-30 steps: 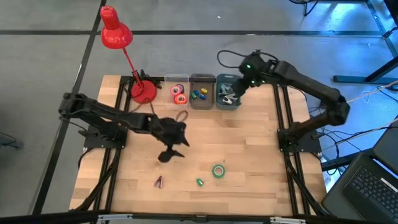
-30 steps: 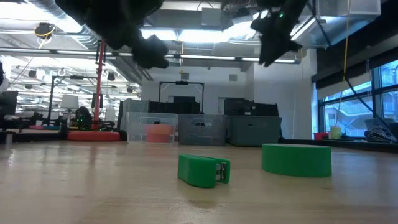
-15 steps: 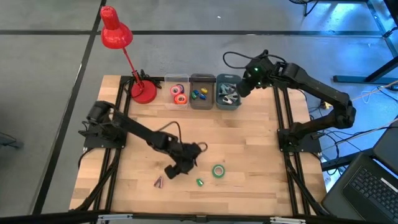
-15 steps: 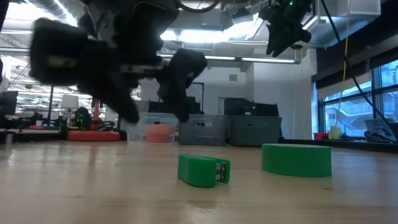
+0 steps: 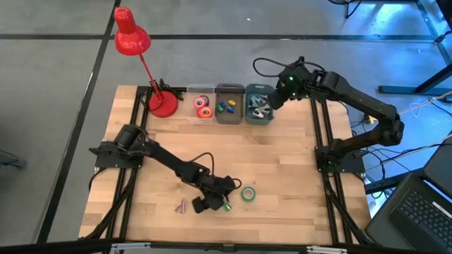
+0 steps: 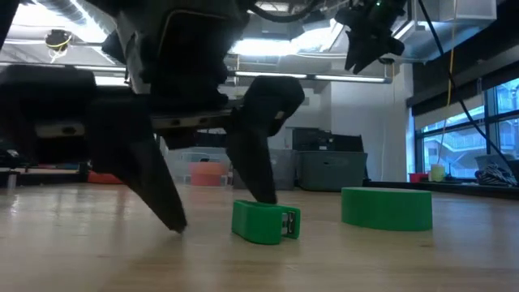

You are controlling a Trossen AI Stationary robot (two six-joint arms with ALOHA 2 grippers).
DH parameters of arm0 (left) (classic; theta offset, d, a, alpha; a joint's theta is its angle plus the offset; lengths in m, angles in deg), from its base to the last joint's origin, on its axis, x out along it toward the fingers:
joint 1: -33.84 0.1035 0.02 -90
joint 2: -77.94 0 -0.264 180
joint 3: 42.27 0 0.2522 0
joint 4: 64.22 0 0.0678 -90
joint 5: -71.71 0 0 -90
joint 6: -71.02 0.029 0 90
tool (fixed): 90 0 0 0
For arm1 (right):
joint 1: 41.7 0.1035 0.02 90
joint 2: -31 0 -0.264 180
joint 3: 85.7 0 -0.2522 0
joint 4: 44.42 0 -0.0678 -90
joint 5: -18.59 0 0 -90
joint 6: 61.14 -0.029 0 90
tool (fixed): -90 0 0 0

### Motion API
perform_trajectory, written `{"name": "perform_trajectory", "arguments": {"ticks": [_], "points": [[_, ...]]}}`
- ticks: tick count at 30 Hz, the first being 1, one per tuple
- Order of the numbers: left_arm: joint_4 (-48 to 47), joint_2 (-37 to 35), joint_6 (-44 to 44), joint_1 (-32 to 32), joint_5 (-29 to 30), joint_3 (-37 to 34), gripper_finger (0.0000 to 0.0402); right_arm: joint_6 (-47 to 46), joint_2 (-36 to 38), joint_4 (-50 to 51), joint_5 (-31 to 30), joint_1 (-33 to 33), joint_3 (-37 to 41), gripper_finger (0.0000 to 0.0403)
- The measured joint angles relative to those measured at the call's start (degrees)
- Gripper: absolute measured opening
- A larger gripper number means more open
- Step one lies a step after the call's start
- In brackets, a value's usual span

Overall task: Pick and place Stapler, Stapler remover, tape
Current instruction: Put the green stapler into the black bin

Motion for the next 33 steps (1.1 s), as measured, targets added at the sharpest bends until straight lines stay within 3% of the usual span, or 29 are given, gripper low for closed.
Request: {"name": "perform_trajectory", "arguments": {"ticks": [11, 22, 28, 33], "points": [[4.2, 0.9, 1.0, 1.3, -1.5, 0.0, 0.0242, -1.0, 0.0, 0.0, 0.1, 1.8, 0.0, 0.0138], [8.1, 4.1, -2.1, 3.5, -8.4, 0.1, 0.0131, -1.0, 0.0, 0.0, 0.0, 2.0, 0.0, 0.0138], [7.9, 4.4, -3.9, 3.8, -10.6, 0.1, 0.0037, -1.0, 0.0, 0.0, -0.2, 2.0, 0.0, 0.0138], [6.7, 3.4, -5.9, 4.1, -10.3, 0.0, 0.0035, -0.9, 0.0, 0.0, -0.3, 2.0, 0.0, 0.0138]]}}
